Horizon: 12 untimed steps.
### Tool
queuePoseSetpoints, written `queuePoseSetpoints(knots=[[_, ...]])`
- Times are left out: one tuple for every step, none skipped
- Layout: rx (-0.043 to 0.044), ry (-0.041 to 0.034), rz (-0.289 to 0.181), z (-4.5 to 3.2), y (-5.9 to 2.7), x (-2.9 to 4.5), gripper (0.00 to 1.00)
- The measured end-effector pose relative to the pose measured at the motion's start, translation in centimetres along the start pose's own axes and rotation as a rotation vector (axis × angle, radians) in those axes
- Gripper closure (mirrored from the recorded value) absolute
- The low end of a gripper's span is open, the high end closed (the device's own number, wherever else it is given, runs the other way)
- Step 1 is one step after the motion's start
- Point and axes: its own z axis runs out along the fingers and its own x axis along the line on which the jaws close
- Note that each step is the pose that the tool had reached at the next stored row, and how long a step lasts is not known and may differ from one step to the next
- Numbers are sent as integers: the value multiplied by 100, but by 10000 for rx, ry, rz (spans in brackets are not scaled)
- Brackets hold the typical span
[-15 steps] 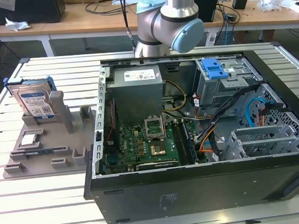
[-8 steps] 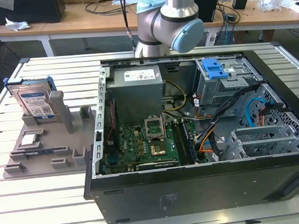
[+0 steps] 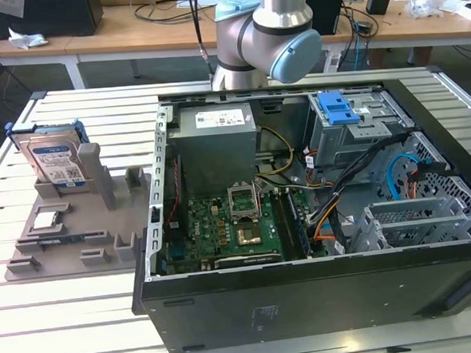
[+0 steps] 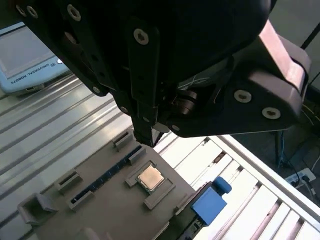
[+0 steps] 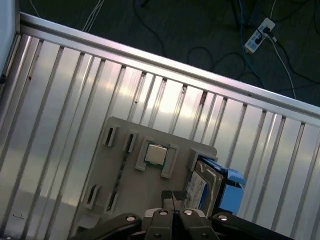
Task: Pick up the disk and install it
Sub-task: 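Pick up the disk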
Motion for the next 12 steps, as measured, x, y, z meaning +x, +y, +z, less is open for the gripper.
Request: queuePoseSetpoints(knots=[[7, -15, 389, -1, 0, 0, 89], [11, -23, 570, 0, 0, 0, 89], [14, -28, 707, 0, 0, 0, 89], [19, -37, 930, 0, 0, 0, 89], [26, -52, 1277, 0, 0, 0, 89], [31, -60, 1480, 0, 0, 0, 89], [33, -66, 1614, 0, 0, 0, 89], [42, -82, 1983, 0, 0, 0, 89], [48, -94, 2268, 0, 0, 0, 89], [54, -108, 2576, 0, 0, 0, 89], [59, -116, 2776, 1, 0, 0, 89], [62, -122, 2926, 1, 0, 0, 89]])
